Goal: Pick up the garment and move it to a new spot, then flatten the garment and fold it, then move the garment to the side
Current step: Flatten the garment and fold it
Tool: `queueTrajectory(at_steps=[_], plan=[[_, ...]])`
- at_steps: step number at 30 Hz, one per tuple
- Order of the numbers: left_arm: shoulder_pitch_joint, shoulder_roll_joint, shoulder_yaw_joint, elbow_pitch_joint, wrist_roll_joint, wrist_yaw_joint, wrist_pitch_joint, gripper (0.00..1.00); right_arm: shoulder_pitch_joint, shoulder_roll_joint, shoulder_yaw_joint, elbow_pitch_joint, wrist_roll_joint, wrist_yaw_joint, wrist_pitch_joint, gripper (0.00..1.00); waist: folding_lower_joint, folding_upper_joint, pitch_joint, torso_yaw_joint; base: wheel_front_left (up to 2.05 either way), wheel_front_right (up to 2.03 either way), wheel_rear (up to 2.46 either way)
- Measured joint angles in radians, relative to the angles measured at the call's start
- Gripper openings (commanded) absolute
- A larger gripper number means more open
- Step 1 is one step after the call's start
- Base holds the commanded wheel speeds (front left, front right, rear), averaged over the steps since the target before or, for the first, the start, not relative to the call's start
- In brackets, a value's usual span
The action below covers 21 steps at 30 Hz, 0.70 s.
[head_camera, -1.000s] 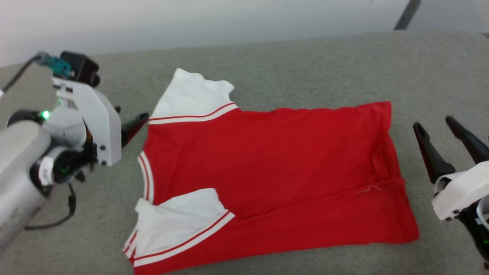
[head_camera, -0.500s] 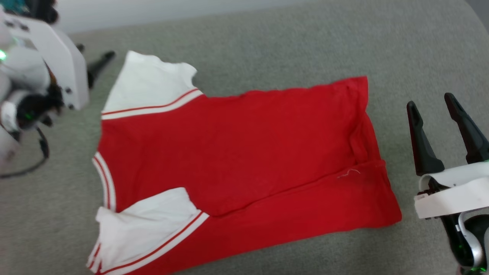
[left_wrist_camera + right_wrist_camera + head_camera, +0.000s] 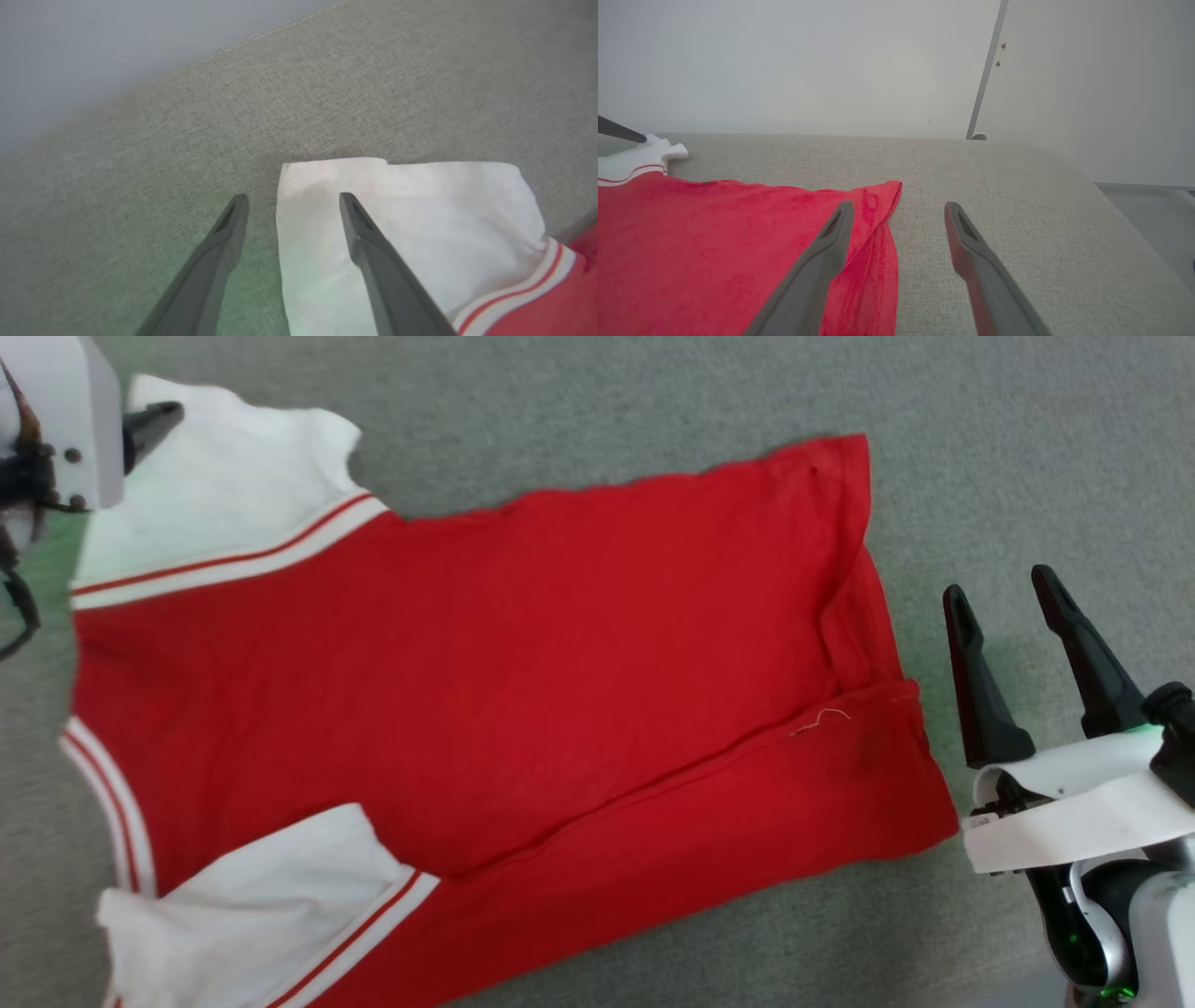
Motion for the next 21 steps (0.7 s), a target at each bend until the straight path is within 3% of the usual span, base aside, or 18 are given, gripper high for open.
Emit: queueTrajectory(at_steps=[6,7,8,9,10,14,21], plan=[[-0.046,-0.015,-0.01,0.069,-0.005,-0.003,0.083,0.99,-0.013,0.009,0.008,0.019,0.005,0.0,-0.002,1.0,0.0,0.0,0.043,-0.031,0.0,0.0,0.0],[-0.054,-0.019,-0.012,0.08,-0.005,-0.001,0.1,0.6,-0.014,0.01,0.008,0.021,0.006,0.0,-0.001,1.0,0.0,0.0,0.048,-0.034,0.0,0.0,0.0],[-0.06,-0.025,-0.012,0.089,-0.006,0.001,0.113,0.39,-0.016,0.01,0.008,0.023,0.01,0.0,0.005,1.0,0.0,0.0,0.052,-0.037,0.0,0.0,0.0],[-0.065,-0.03,-0.012,0.097,-0.009,0.001,0.128,0.07,-0.017,0.01,0.008,0.025,0.011,0.0,0.008,1.0,0.0,0.0,0.056,-0.039,0.0,0.0,0.0],[-0.07,-0.035,-0.013,0.102,-0.013,0.002,0.142,0.0,-0.017,0.01,0.008,0.026,0.011,0.0,0.013,1.0,0.0,0.0,0.059,-0.04,0.0,0.0,0.0],[-0.08,-0.054,-0.018,0.118,-0.027,0.011,0.203,0.0,-0.02,0.012,0.006,0.025,0.03,0.0,0.038,1.0,0.0,0.0,0.061,-0.037,0.0,0.0,0.0],[-0.083,-0.072,-0.012,0.118,-0.042,0.013,0.212,0.0,-0.067,0.018,-0.007,0.019,0.084,0.0,0.152,1.0,0.0001,0.0,0.06,-0.023,0.0,0.0,0.0]])
